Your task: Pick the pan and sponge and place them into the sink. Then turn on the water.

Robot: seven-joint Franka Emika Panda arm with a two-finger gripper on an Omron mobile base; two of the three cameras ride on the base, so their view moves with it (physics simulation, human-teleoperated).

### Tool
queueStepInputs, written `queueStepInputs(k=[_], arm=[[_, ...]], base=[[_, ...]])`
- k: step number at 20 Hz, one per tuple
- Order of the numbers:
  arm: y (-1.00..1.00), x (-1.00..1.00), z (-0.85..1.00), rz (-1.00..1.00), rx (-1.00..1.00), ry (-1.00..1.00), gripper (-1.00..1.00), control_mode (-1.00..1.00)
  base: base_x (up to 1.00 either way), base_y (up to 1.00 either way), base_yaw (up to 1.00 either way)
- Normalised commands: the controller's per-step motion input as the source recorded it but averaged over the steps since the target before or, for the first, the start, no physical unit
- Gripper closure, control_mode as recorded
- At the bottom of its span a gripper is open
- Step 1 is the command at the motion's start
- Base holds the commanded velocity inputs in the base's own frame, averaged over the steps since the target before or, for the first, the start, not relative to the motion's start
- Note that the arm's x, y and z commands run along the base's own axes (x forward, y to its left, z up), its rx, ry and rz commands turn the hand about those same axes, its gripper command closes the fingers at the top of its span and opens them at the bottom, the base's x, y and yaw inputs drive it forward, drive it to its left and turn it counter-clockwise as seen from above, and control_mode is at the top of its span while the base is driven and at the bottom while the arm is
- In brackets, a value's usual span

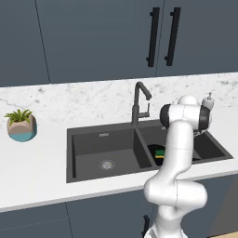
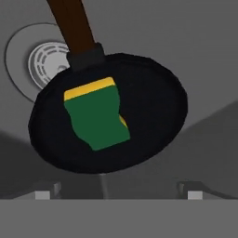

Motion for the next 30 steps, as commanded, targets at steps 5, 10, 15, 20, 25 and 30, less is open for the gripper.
queueStepInputs(k=[5, 10, 15, 20, 25, 30], arm=[[0.00, -0.44, 0.68, -0.14, 0.00, 0.00, -1.00, -1.00], [0.00, -0.55, 0.59, -0.01, -0.18, 0.00, -1.00, -1.00], [0.00, -0.78, 0.49, 0.00, -0.24, 0.00, -1.00, -1.00], [0.00, -0.83, 0.63, 0.00, -0.16, -0.03, -1.00, -1.00], [0.00, -0.51, 0.71, 0.08, -0.05, -0.13, -1.00, -1.00], [0.00, -0.22, 0.67, 0.15, -0.04, -0.10, -1.00, -1.00]], base=[[0.00, 0.00, 0.00], [0.00, 0.00, 0.00], [0.00, 0.00, 0.00], [0.00, 0.00, 0.00], [0.00, 0.00, 0.00], [0.00, 0.00, 0.00]])
